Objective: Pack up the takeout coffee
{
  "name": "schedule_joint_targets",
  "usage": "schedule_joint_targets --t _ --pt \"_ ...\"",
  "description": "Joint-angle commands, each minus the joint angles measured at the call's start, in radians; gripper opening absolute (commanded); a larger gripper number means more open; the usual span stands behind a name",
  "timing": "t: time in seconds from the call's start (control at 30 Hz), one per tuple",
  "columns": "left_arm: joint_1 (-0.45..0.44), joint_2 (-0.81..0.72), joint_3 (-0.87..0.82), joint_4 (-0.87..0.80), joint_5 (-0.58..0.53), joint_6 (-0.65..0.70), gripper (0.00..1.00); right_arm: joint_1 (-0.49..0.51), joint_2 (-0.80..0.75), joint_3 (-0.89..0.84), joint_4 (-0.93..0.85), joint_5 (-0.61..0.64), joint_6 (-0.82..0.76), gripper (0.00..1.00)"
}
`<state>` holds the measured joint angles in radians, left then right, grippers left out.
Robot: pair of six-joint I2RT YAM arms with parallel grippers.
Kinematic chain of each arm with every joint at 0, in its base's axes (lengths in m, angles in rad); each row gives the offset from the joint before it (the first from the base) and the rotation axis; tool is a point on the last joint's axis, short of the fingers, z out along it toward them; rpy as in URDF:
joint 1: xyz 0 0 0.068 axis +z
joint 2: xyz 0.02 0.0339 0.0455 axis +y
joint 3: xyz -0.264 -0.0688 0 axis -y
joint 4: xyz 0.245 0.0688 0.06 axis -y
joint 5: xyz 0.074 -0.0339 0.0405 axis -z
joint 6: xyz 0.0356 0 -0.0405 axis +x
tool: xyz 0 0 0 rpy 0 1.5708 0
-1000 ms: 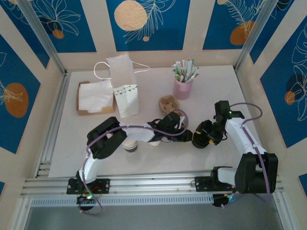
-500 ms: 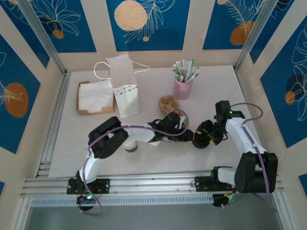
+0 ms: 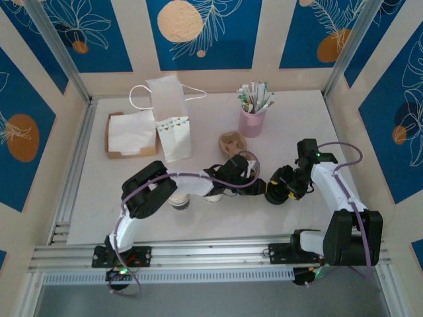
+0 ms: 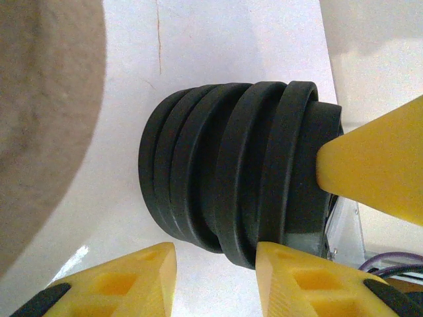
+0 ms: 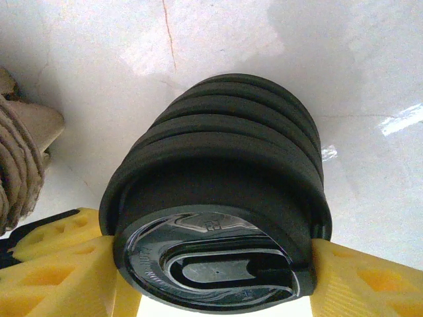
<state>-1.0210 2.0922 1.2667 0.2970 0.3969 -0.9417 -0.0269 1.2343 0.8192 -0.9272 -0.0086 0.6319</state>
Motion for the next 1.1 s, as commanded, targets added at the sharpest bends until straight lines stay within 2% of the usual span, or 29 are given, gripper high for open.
schedule_joint_targets --t 0.0,0.13,0.3,1.07 --pt "0.004 0.031 -0.01 0.019 0.016 0.0 0.37 -0.005 -0.002 0.015 -0.002 -0.052 -0.013 0.69" --pt "0.005 0.039 -0.007 0.022 0.02 -0.002 0.37 -0.006 -0.003 0.016 -0.004 -0.058 -0.014 0.68" --pt "0.004 0.045 -0.007 0.026 0.023 -0.002 0.44 -0.008 -0.005 0.017 -0.007 -0.068 -0.013 0.68" --pt "0.004 0.033 -0.019 0.022 0.022 0.005 0.47 -0.022 -0.029 0.034 -0.038 -0.061 -0.01 0.68"
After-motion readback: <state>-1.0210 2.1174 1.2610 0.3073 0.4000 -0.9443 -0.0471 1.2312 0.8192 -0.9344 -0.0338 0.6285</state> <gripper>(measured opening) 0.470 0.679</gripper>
